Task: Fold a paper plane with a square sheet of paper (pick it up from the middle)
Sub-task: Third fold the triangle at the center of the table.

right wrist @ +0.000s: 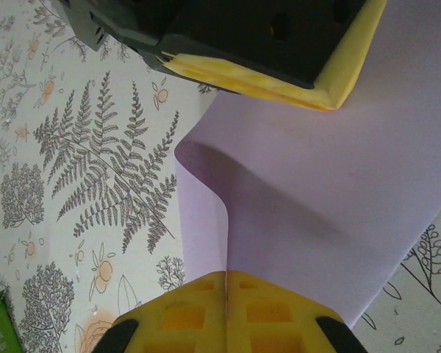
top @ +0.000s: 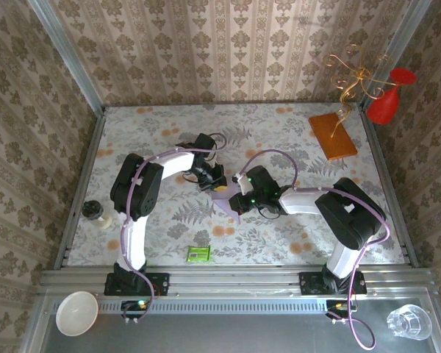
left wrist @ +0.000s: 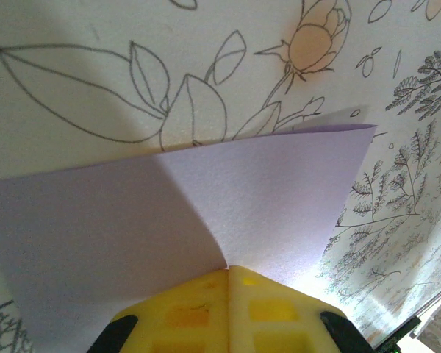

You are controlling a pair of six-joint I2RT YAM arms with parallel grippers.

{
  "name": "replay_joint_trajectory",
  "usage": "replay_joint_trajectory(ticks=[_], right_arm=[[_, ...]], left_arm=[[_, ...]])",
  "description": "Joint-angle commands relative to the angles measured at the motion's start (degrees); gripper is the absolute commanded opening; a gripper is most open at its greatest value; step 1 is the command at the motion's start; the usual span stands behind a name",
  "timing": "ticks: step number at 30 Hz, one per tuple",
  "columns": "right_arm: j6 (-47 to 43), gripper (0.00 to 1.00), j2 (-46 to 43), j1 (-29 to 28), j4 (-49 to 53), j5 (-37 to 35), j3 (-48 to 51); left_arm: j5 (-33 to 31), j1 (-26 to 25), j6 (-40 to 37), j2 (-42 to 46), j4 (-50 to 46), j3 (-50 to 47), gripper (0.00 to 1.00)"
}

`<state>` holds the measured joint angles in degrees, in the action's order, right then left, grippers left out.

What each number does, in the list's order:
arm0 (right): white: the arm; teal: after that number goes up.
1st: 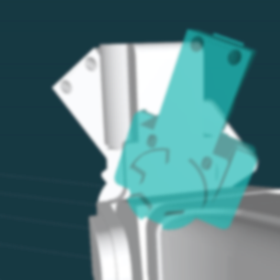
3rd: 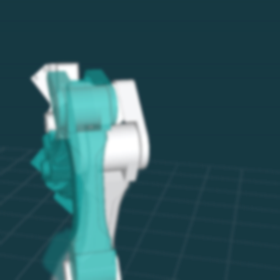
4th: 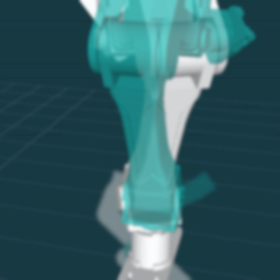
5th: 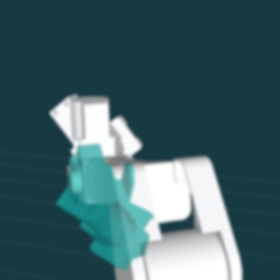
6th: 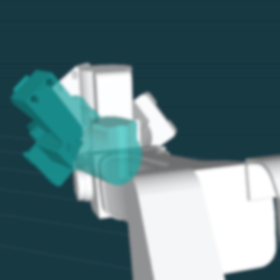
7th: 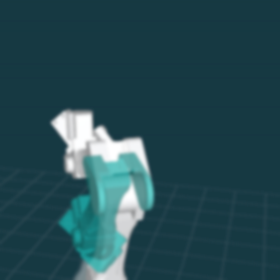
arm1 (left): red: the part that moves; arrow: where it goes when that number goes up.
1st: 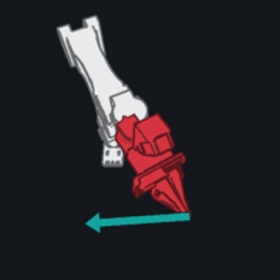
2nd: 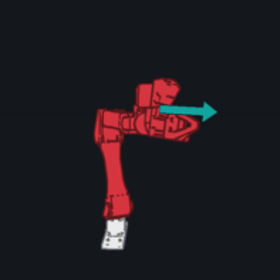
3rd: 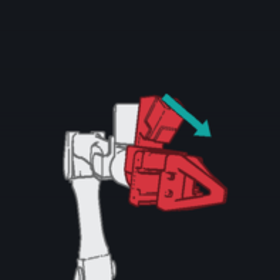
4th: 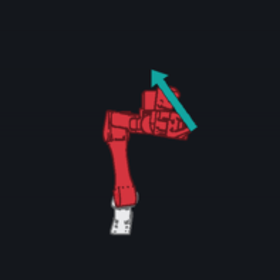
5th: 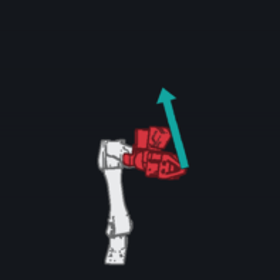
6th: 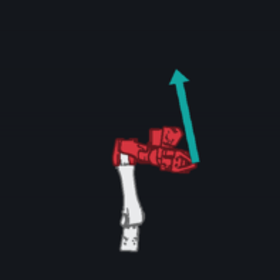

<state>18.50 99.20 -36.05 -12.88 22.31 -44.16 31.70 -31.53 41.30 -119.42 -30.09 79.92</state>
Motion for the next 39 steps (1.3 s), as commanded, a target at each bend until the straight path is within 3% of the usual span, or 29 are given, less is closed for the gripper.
replay_joint_trajectory(ticks=[1, 39], right_arm=[[0.91, 0.00, 1.25, 0.41, 2.38, -1.92, -1.40], [-0.53, 0.00, 5.04, 0.55, 7.32, -3.22, -5.04]], left_arm=[[-0.70, -0.60, -1.13, -1.43, -2.35, -1.59, 0.08], [-0.08, -0.99, -1.48, -1.70, -2.52, -1.52, 0.08]])
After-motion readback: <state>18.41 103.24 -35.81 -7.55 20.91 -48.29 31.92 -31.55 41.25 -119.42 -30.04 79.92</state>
